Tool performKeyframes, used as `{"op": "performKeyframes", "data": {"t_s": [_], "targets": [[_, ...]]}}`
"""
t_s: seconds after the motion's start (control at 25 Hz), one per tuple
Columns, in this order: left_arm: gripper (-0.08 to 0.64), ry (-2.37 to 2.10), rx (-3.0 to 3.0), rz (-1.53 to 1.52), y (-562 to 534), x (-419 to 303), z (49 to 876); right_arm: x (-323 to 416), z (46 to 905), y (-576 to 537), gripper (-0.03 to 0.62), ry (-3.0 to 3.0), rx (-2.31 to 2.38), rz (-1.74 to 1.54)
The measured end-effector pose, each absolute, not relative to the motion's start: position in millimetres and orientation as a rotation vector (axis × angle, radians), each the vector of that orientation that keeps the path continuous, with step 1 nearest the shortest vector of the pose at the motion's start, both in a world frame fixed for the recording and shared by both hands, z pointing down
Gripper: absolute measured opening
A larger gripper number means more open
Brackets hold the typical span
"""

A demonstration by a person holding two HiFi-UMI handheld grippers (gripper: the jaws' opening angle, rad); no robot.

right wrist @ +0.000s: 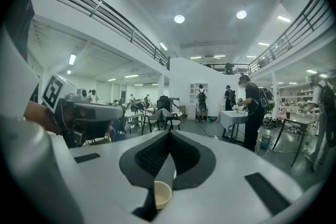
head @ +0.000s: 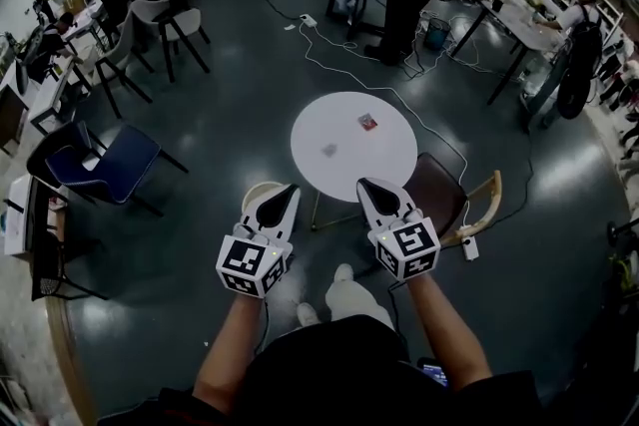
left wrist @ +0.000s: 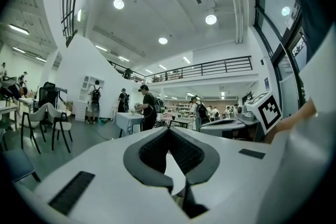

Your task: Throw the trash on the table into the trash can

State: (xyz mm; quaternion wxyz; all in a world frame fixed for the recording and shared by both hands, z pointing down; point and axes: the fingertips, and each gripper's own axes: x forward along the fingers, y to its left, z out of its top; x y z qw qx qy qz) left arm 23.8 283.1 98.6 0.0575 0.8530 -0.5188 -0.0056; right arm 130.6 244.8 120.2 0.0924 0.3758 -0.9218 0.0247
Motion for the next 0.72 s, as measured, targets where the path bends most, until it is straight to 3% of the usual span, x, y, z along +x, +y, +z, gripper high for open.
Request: {"op": "performKeyframes", "data": {"t_s": [0.72], "targets": [[0.006, -1.587, 2.549, 0.078, 182.0, 39.7, 135.1, 151.2, 151.4, 145.3, 0.017, -2.696, 1.121, 0.167]]}}
